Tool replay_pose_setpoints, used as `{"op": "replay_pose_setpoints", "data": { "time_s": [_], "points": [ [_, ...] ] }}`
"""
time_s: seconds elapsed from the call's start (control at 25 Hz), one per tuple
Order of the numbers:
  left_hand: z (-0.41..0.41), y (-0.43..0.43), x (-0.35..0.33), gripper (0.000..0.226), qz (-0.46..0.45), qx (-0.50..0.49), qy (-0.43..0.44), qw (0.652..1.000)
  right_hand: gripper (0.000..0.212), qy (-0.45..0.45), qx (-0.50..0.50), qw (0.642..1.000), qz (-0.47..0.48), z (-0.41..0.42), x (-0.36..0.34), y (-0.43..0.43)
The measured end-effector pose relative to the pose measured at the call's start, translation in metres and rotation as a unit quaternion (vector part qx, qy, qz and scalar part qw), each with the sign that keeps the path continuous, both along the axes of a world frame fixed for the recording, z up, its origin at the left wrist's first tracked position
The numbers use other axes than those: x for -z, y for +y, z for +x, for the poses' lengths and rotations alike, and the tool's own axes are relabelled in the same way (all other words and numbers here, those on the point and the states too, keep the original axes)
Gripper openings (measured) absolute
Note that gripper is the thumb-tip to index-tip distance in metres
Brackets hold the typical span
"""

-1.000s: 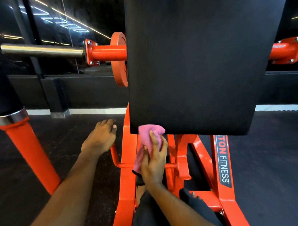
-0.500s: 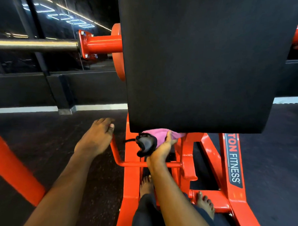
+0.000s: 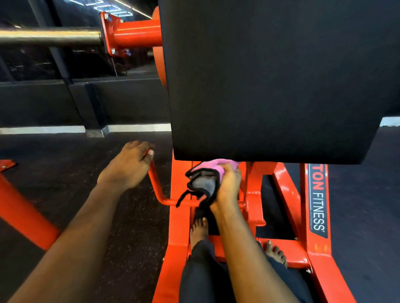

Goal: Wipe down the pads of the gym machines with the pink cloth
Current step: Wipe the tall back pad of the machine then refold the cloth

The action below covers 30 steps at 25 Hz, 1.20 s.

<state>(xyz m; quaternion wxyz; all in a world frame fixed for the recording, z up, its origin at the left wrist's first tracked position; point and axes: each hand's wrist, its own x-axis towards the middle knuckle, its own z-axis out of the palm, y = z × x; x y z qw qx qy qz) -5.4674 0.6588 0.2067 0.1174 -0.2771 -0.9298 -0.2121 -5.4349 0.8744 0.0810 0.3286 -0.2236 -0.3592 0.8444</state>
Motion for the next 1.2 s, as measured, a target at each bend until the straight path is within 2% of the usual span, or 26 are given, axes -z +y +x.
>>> {"op": "replay_pose_setpoints", "data": {
  "time_s": [0.04, 0.12, 0.2, 0.24, 0.36, 0.44, 0.52, 0.56, 0.6, 0.68, 0.76, 0.84, 0.92, 0.96, 1.08, 1.2],
  "points": [
    [0.002, 0.001, -0.001, 0.040, -0.001, -0.003, -0.002, 1.000, 0.049, 0.000, 0.050, 0.999, 0.000, 0.007, -0.009, -0.001],
    [0.003, 0.000, -0.002, 0.041, 0.000, -0.007, -0.004, 1.000, 0.066, 0.019, 0.117, 0.993, -0.016, 0.026, -0.027, -0.007],
    [0.004, 0.000, -0.002, 0.040, -0.001, -0.002, -0.004, 1.000, 0.090, -0.009, 0.090, 0.996, -0.012, 0.018, -0.032, -0.016],
    [0.004, 0.000, -0.002, 0.040, -0.001, 0.001, -0.002, 1.000, 0.093, -0.008, 0.057, 0.998, -0.018, 0.000, -0.019, -0.018],
    [0.003, -0.001, -0.002, 0.040, -0.004, -0.006, 0.003, 1.000, 0.085, -0.063, -0.023, 0.998, 0.023, -0.011, -0.003, 0.000],
    [0.003, -0.001, -0.002, 0.040, -0.004, -0.007, -0.003, 1.000, 0.071, -0.026, 0.076, 0.997, 0.005, 0.011, -0.014, 0.002],
    [0.003, -0.001, -0.002, 0.040, -0.004, -0.007, -0.002, 1.000, 0.080, -0.014, 0.137, 0.990, 0.027, 0.026, -0.032, -0.010],
    [0.003, -0.001, -0.002, 0.041, -0.004, -0.007, -0.001, 1.000, 0.087, -0.025, 0.130, 0.990, 0.057, 0.023, -0.037, -0.022],
    [0.003, -0.001, -0.002, 0.040, -0.004, -0.006, 0.000, 1.000, 0.088, -0.052, 0.114, 0.989, 0.077, 0.015, -0.038, -0.035],
    [0.002, -0.001, -0.001, 0.039, 0.000, 0.000, 0.003, 1.000, 0.078, -0.086, 0.064, 0.990, 0.096, 0.002, -0.041, -0.048],
    [0.000, -0.002, -0.002, 0.039, -0.001, 0.003, 0.007, 1.000, 0.077, -0.109, -0.017, 0.987, 0.119, -0.010, -0.036, -0.053],
    [0.003, -0.001, -0.003, 0.038, 0.006, -0.003, -0.002, 1.000, 0.079, -0.119, -0.137, 0.967, 0.178, -0.009, -0.030, -0.068],
    [0.005, 0.001, -0.003, 0.038, 0.016, -0.008, -0.004, 1.000, 0.062, -0.102, -0.186, 0.955, 0.208, -0.007, -0.027, -0.090],
    [0.004, 0.001, -0.003, 0.037, 0.031, -0.009, -0.002, 0.999, 0.061, -0.091, -0.165, 0.964, 0.190, -0.007, -0.027, -0.095],
    [0.002, -0.001, -0.003, 0.031, 0.052, -0.009, 0.003, 0.999, 0.083, -0.054, -0.024, 0.995, 0.079, -0.008, -0.025, -0.076],
    [0.003, -0.001, -0.004, 0.025, 0.048, -0.009, -0.011, 0.999, 0.075, -0.027, 0.091, 0.995, 0.001, 0.005, -0.034, -0.049]
  ]
}}
